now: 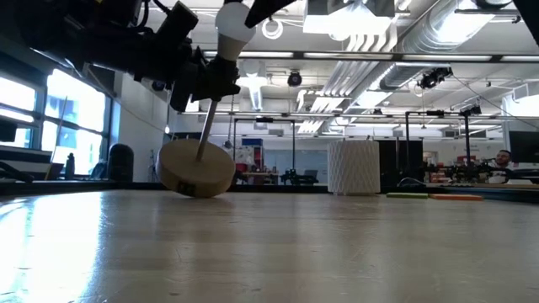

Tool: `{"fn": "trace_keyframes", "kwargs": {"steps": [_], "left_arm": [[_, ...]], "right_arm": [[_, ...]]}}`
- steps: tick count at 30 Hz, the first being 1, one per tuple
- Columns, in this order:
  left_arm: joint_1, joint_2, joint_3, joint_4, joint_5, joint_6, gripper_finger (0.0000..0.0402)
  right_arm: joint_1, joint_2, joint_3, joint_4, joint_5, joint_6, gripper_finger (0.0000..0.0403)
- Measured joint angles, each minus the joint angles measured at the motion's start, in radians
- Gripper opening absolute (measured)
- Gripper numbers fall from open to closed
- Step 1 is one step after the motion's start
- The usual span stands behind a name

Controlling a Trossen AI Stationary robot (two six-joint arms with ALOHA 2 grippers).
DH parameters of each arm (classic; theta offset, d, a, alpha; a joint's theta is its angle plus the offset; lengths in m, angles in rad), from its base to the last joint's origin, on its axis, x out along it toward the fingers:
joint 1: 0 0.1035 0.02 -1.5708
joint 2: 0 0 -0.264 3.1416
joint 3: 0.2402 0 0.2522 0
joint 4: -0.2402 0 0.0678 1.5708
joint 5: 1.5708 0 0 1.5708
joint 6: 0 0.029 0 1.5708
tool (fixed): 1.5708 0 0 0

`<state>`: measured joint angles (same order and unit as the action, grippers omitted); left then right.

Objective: Screw lightbulb
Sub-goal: Insert the white lightbulb into the desk lamp

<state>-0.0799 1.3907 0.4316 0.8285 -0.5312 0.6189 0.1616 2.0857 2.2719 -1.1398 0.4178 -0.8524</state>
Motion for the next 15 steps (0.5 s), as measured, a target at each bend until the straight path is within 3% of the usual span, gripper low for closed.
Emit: {"fn": "trace_keyframes", "kwargs": {"steps": [3,8,15], "left_arm": [[0.0,0.0,0.0,-0.001,0.001,-0.002,0.0163],[0.0,0.0,0.0,0.002,-0.011,-0.013,0.0163],[-0.001,0.002,-0.002,0.041,-0.068,-0.052,0.0163]], "right_arm": [[0.002,0.0,-0.031,0.048,0.039,0.049,0.0301],[0.002,0.0,-0.049,0.087,0.094,0.274,0.0277],[-0.002,0.002,-0.051,0.16,0.137,0.793,0.0254]]}}
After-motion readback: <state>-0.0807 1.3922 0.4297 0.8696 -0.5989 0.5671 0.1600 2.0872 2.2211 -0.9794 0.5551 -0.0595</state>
